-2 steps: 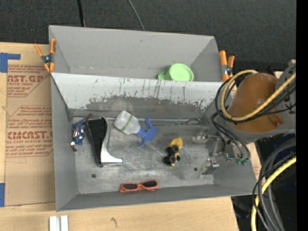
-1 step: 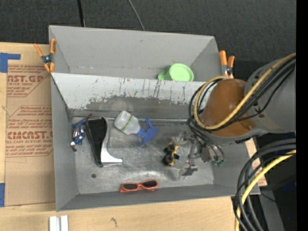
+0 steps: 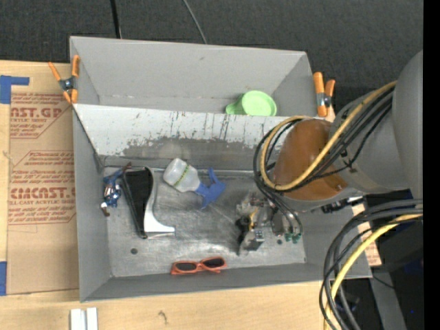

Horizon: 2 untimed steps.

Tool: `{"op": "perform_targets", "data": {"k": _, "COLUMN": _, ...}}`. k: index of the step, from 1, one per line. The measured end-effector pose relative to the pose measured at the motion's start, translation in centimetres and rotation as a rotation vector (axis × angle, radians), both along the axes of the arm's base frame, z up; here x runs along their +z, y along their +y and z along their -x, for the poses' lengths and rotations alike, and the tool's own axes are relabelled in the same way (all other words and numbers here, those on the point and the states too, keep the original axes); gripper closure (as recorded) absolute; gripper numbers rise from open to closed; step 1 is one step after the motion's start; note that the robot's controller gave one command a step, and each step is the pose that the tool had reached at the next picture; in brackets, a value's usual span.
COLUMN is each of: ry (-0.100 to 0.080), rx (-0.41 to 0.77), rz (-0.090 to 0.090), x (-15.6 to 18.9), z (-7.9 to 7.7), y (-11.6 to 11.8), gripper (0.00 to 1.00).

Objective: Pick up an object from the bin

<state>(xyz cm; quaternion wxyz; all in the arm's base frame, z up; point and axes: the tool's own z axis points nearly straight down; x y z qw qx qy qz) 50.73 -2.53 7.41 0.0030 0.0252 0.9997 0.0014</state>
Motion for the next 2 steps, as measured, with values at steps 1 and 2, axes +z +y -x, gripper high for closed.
{"op": "perform_targets", "data": {"k": 1, "ry": 0.000, "rx": 0.000, "rz": 0.000, "x": 0.0, "z": 0.0, "y": 0.0, "gripper": 1.00}}
{"op": "perform_targets", "data": {"k": 2, "ry": 0.011, "rx": 0.072, "rz": 0.002, "x": 4.1, "z": -0.5, "y": -1.8, "gripper": 1.00}}
